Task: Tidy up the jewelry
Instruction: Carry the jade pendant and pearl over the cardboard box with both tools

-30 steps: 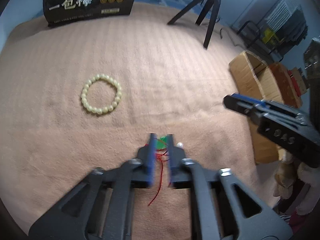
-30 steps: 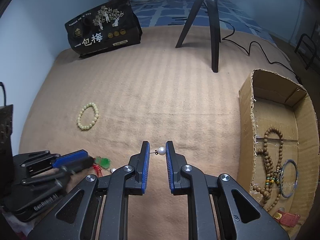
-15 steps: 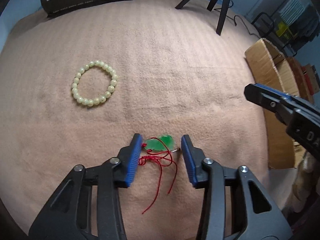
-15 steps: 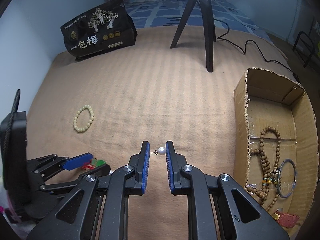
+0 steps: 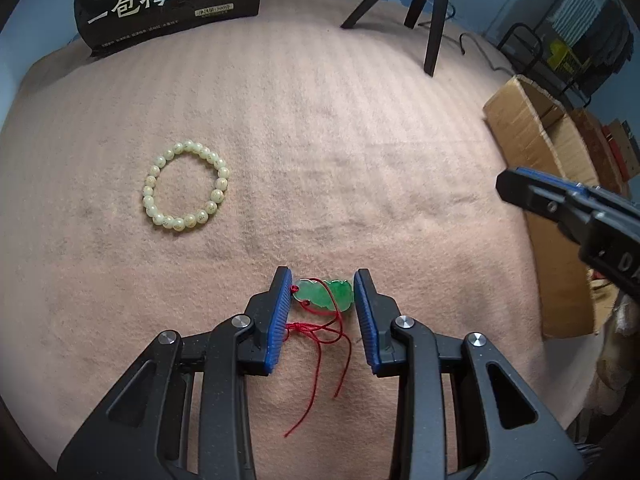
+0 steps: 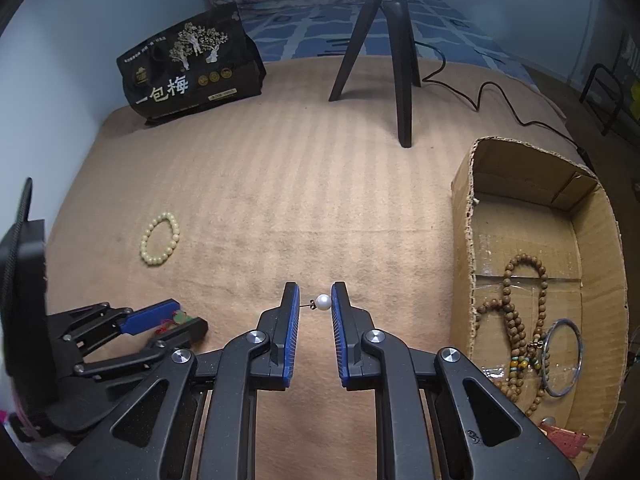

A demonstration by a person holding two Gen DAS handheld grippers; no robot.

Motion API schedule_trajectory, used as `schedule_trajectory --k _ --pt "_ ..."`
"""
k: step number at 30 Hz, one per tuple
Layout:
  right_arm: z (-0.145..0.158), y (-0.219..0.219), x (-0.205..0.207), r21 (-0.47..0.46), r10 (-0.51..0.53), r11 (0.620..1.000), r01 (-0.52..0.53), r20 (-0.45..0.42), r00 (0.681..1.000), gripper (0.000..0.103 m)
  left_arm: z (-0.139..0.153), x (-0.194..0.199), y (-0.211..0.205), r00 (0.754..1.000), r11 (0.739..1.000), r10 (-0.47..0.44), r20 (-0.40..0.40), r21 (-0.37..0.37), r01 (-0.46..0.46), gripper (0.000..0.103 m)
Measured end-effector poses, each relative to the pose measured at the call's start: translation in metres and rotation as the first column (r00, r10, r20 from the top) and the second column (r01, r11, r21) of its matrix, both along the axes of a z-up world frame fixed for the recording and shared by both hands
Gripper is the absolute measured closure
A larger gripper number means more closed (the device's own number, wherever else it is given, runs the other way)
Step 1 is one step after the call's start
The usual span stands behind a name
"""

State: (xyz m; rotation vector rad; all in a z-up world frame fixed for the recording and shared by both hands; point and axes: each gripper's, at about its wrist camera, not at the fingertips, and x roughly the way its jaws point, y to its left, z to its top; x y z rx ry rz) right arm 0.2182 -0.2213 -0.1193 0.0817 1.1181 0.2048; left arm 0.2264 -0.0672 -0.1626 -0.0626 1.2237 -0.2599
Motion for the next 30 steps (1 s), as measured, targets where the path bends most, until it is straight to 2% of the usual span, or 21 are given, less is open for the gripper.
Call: schedule_trajectory --k 8,16,23,30 --pt "0.016 -0.014 -0.005 -0.002 -0.014 1.000 0.014 0.036 0.999 0.089 0.042 -0.008 0.002 0.998 0.995 -0.006 0.070 -0.096 0.013 0.071" --pt "0.039 -0.034 -0.018 -0.025 -0.030 0.999 0.032 0.093 0.995 0.089 0.094 -0.026 -0.012 0.984 0.979 -0.051 0.168 -0.188 0.083 0.071" --pt "0.056 -0.072 -0.032 -0.025 -0.081 0.996 0.085 0.125 0.989 0.089 0.126 -0.037 -0.040 0.970 0.955 -0.089 0.228 -0.257 0.148 0.071" --pt "0.062 -0.116 -0.046 -0.038 -0.146 0.988 0.153 0.136 0.980 0.089 0.141 -0.049 -0.083 0.952 0.929 -0.158 0.262 -0.287 0.233 0.071"
